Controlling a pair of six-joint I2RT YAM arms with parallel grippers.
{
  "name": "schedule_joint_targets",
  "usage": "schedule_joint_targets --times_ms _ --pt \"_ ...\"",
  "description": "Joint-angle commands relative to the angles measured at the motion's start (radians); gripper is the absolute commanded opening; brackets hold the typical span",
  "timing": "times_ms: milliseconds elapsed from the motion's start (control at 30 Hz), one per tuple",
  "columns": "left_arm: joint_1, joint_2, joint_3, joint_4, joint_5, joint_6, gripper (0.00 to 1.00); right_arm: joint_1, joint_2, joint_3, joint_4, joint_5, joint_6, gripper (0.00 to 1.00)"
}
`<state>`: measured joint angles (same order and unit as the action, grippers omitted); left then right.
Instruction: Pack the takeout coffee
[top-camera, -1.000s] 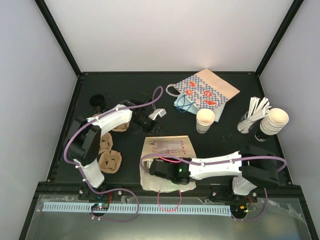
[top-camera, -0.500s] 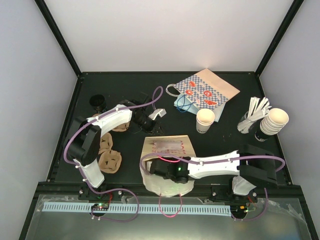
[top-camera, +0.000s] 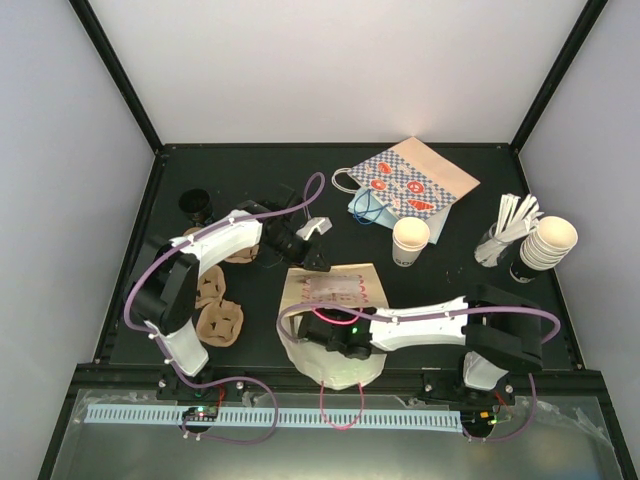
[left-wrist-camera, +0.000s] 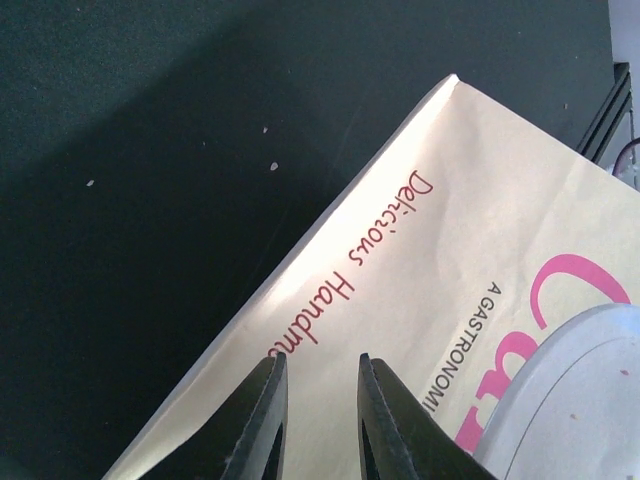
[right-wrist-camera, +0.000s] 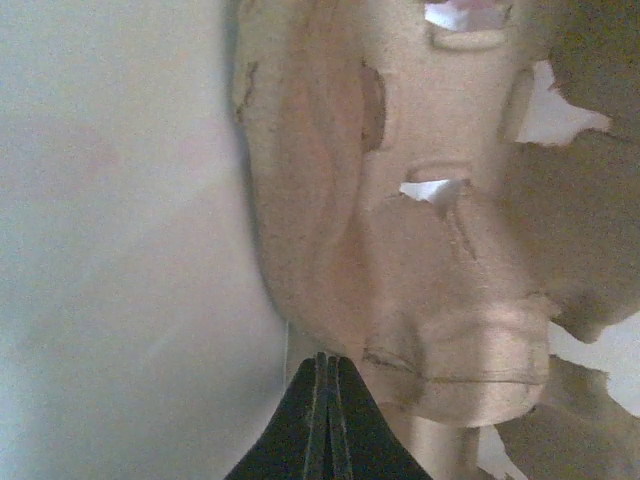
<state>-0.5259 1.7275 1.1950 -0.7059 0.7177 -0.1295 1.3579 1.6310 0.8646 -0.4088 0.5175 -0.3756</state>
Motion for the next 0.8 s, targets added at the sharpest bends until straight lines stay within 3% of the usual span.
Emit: schedule_joint_targets --times_ms 0,400,767 --pt "-0.008 -0.024 0.004 0.002 0.006 0.011 0.23 0.000 -0.051 0.018 -0.076 0.024 0.007 0.01" --pt "-0.007 -0.023 0.021 0.002 -0.005 0.008 0.23 0.016 -0.161 0.054 -0.185 0.067 0.043 0.01" --pt "-0.009 -0.041 -0.002 0.014 -0.005 -0.003 0.23 0.103 -0.169 -0.009 -0.074 0.153 0.010 0.01"
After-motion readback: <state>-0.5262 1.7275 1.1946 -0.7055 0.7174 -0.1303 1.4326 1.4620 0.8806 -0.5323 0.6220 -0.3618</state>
